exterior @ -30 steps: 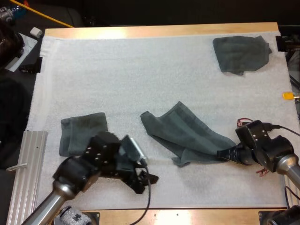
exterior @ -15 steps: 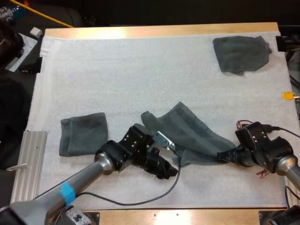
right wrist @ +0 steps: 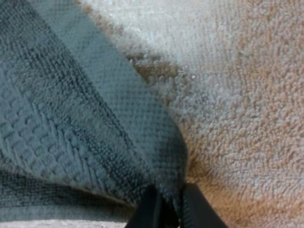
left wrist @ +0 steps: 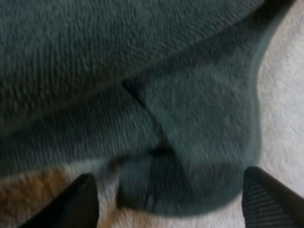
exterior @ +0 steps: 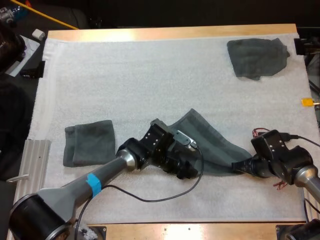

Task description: Pick towel from pile, fold and stack

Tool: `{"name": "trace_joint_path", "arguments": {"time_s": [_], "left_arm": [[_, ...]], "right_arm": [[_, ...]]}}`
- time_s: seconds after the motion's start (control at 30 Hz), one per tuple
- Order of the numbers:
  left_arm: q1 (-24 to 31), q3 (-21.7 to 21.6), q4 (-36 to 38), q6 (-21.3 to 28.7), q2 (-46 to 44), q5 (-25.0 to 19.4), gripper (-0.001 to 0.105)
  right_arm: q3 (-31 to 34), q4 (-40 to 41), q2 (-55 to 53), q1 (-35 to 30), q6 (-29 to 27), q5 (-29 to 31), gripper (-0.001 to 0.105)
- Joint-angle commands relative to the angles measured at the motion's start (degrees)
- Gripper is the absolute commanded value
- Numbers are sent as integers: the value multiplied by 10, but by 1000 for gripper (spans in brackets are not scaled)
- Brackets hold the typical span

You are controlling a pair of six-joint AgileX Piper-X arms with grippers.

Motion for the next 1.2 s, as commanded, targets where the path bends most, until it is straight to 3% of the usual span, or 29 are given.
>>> {"name": "trace_joint_path", "arguments": {"time_s": [0.0, 0.43, 0.53, 0.67, 0.87, 1.03, 1.17], "left_arm": [[-2, -21, -13, -3, 22, -4, 61], [-3, -24, -10, -19, 64, 16, 61], [-3, -24, 0, -28, 70, 55, 59], [-4, -25, 4, -40, 72, 84, 48], [-4, -26, 13, -50, 72, 75, 32], [-5, -29, 25, -54, 68, 57, 6], [-4, -30, 34, -51, 50, 45, 4]], "right_arm": [[-3, 9, -6, -1, -7, -1, 0], [-1, 8, -4, -1, -3, 2, 0], [-1, 7, -5, -1, -2, 3, 0], [0, 9, -4, 0, -1, 2, 0], [-1, 7, -4, 1, 0, 4, 0], [-1, 8, -5, 1, 1, 2, 0], [-2, 9, -4, 0, 0, 1, 0]]}}
